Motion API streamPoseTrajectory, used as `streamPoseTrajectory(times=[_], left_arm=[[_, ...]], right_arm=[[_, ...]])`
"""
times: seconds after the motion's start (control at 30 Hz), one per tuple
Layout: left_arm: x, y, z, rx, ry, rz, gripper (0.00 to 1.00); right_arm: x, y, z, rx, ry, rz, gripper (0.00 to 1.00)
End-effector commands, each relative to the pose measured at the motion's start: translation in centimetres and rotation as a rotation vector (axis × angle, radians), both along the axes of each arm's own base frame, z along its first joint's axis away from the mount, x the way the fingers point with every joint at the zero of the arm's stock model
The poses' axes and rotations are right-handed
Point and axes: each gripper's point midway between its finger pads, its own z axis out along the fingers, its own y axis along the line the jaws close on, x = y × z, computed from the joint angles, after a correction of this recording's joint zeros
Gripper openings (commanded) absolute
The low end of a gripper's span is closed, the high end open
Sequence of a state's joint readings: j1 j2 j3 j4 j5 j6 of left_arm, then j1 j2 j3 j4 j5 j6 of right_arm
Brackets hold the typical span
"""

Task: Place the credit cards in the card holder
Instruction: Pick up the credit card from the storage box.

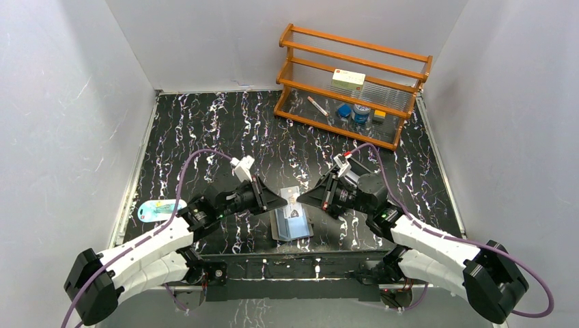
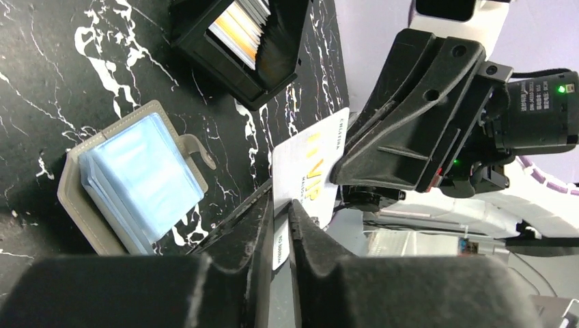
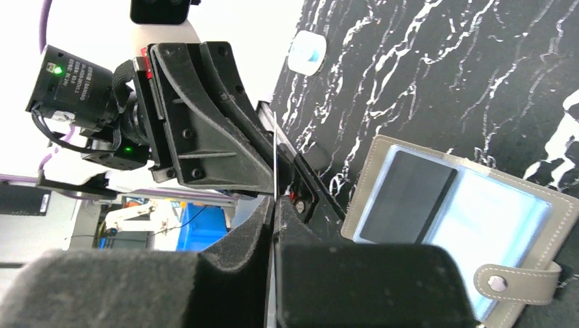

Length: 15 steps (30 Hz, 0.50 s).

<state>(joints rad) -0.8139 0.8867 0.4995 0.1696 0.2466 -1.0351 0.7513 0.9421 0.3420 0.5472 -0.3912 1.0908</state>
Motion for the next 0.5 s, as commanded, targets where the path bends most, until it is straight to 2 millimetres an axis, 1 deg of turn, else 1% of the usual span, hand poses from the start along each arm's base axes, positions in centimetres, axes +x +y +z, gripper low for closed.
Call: streamPoseTrajectory(times=[0.0, 0.03, 0.13, 0.23, 0.3, 0.4, 0.47], left_arm=[[-0.4, -0.8, 1.4, -0.065, -0.010, -0.036, 0.03], [-0.4, -0.8, 1.1, -0.052, -0.002, -0.034, 0.00], [-0.3, -0.7, -0.2, -0.006, 0.029, -0.030, 0.00], [-0.3, -0.6, -1.8, 0.045, 0.073, -0.023, 0.00], [-0.4, -0.6, -3.0, 0.083, 0.108, -0.035, 0.00], [-0.8, -0.3, -5.2, 0.155, 0.168, -0.040, 0.00], [-1.1, 0.5, -6.7, 0.205, 0.197, -0.026, 0.00]], right_arm=[[0.4, 0.4, 1.6, -0.017, -0.053, 0.003, 0.15], [0.5, 0.4, 1.4, -0.037, -0.049, -0.005, 0.21], [1.1, -0.2, 0.5, -0.102, -0.035, -0.050, 0.35], [1.6, -1.0, -0.3, -0.184, -0.033, -0.089, 0.43], [1.9, -1.6, -0.9, -0.250, -0.033, -0.111, 0.46], [2.3, -2.2, -1.6, -0.327, -0.035, -0.135, 0.47], [2.3, -2.3, -2.5, -0.370, -0.014, -0.136, 0.46]])
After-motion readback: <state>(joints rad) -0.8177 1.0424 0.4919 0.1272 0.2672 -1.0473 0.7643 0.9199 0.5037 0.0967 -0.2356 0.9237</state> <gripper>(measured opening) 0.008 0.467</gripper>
